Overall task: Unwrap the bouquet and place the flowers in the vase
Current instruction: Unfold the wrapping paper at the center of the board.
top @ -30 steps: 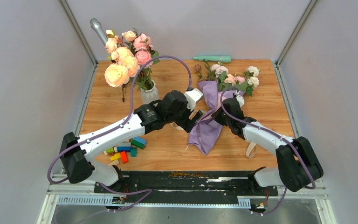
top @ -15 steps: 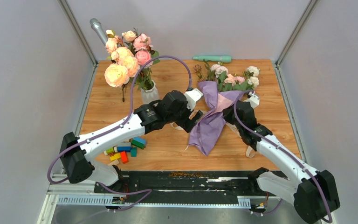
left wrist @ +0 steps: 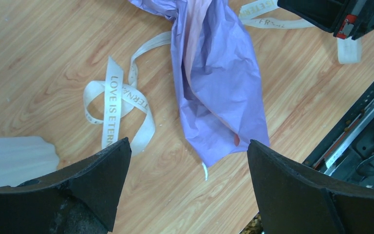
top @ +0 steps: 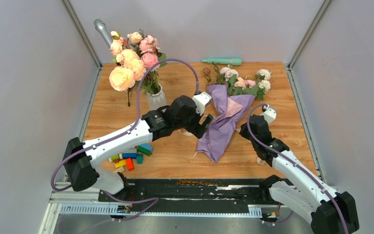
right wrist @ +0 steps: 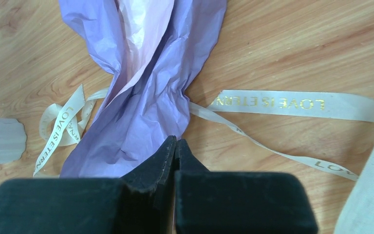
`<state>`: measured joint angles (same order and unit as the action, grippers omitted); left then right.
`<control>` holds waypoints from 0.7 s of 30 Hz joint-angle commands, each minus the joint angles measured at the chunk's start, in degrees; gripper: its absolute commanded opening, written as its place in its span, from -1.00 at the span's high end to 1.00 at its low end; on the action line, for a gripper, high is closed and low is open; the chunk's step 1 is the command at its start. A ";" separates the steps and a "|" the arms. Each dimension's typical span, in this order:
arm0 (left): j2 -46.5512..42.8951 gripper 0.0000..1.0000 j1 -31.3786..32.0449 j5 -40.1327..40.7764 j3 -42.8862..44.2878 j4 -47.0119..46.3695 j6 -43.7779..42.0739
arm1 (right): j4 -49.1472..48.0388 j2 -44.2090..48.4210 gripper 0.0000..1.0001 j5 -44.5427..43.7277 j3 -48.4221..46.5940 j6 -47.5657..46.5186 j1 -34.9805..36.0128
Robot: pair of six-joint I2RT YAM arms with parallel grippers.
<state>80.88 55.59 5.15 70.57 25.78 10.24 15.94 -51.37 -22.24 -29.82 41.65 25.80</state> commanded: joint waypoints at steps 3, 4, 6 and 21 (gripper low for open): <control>3.76 -0.90 0.39 -2.65 -2.49 -9.05 6.73 | 2.58 4.14 1.00 -2.78 0.39 -1.71 -0.14; 4.81 -0.89 0.39 -2.85 -2.47 -9.37 6.90 | 1.96 4.44 1.00 -1.27 0.58 -1.99 -0.12; 6.06 -0.87 0.34 -2.97 -2.62 -10.67 7.32 | -1.06 4.73 0.95 2.90 1.26 -2.77 -0.09; 9.79 -0.72 0.37 -3.61 -3.94 -13.81 7.89 | -23.17 -12.88 0.19 20.05 -0.08 5.96 -0.14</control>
<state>91.20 55.79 1.32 67.57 14.90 17.32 1.13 -60.99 -5.28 -27.11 44.93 25.76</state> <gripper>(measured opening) 0.868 0.396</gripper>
